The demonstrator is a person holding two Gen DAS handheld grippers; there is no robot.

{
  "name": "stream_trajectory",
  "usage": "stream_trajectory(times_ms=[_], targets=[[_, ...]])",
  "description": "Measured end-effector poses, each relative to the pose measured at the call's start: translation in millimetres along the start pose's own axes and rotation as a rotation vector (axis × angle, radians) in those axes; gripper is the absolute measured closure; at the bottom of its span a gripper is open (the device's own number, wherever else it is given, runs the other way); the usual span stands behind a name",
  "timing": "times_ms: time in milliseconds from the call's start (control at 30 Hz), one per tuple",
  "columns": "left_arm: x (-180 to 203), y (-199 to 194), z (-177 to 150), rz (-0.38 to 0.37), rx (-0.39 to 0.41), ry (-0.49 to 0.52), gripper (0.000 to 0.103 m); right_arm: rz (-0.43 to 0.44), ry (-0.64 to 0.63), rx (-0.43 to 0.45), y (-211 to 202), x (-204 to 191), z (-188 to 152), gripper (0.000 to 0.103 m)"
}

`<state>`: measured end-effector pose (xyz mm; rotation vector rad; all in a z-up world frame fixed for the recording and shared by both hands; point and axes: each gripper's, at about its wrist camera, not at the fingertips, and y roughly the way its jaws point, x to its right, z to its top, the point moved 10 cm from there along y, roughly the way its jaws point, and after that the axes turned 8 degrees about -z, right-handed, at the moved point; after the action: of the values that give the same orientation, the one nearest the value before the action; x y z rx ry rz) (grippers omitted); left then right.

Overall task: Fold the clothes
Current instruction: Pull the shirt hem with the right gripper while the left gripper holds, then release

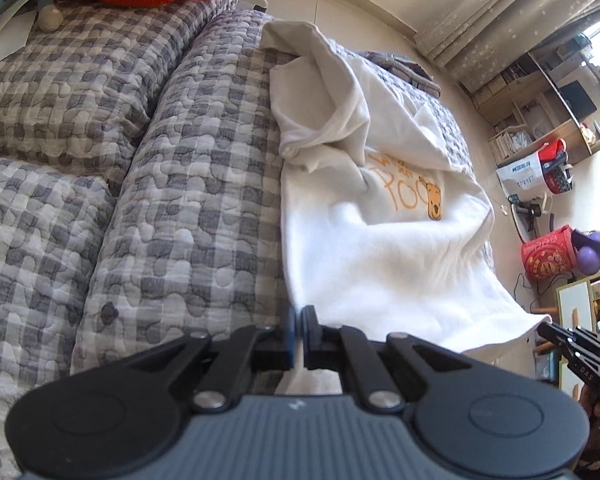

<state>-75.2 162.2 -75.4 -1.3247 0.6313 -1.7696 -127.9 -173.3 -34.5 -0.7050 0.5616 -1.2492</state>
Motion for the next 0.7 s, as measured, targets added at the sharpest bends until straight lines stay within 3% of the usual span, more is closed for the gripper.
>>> stream_trajectory(times_ms=[167,300,367,433,500,567,600,633,700], targets=[[-3,20,-26,0.058,-0.080,0.057,0.100,0.011,-0.008,-0.100,10,2,-24,0.096],[-6,28,-32,0.098,-0.100,0.086,0.098,0.036,0.006,-0.204,23,4,-44,0.095],[-5,28,-29,0.104,-0.095,0.100,0.090,0.046,0.006,-0.256,27,4,-53,0.090],[-3,24,-26,0.117,-0.074,0.126,0.055,0.041,-0.001,-0.274,28,5,-55,0.088],[2,19,-20,0.130,-0.044,0.165,0.046,0.035,0.001,-0.259,25,5,-52,0.086],[8,14,-13,0.140,-0.014,0.196,0.042,0.014,-0.003,-0.238,22,7,-44,0.071],[10,12,-8,0.144,0.002,0.207,0.036,0.000,-0.013,-0.225,21,7,-39,0.055],[13,10,-3,0.147,0.020,0.217,0.031,-0.010,-0.030,-0.211,20,6,-34,0.048],[17,7,8,0.153,0.055,0.229,0.027,-0.017,-0.066,-0.194,18,2,-26,0.047]])
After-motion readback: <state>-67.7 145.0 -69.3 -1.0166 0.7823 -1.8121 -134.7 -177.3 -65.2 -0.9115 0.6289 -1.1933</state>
